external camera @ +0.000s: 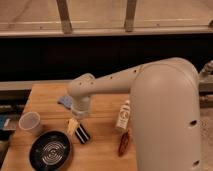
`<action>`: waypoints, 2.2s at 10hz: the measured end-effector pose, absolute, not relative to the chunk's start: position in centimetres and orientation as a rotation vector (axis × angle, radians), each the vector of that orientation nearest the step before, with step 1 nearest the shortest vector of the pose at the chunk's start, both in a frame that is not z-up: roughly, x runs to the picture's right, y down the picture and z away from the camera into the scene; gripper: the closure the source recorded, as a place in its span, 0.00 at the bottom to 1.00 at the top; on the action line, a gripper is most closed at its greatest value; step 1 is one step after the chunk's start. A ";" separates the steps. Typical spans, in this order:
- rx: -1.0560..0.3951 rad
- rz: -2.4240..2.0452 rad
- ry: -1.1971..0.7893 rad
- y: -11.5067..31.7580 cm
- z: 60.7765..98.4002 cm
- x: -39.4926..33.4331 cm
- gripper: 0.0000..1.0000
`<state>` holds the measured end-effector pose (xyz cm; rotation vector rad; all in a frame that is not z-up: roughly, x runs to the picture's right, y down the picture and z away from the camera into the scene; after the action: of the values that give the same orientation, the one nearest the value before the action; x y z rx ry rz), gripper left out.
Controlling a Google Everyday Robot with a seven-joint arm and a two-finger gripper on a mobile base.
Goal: Pick up the ceramic bowl
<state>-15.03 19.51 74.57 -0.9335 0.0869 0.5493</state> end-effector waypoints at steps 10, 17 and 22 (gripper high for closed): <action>-0.946 0.320 0.008 21.9 74.0 -24.8 0.20; -1.013 0.329 0.015 24.9 77.5 -25.7 0.21; -0.969 0.406 -0.030 24.9 77.3 -25.2 0.64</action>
<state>-25.17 24.91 77.32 -0.9689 -0.0299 0.4057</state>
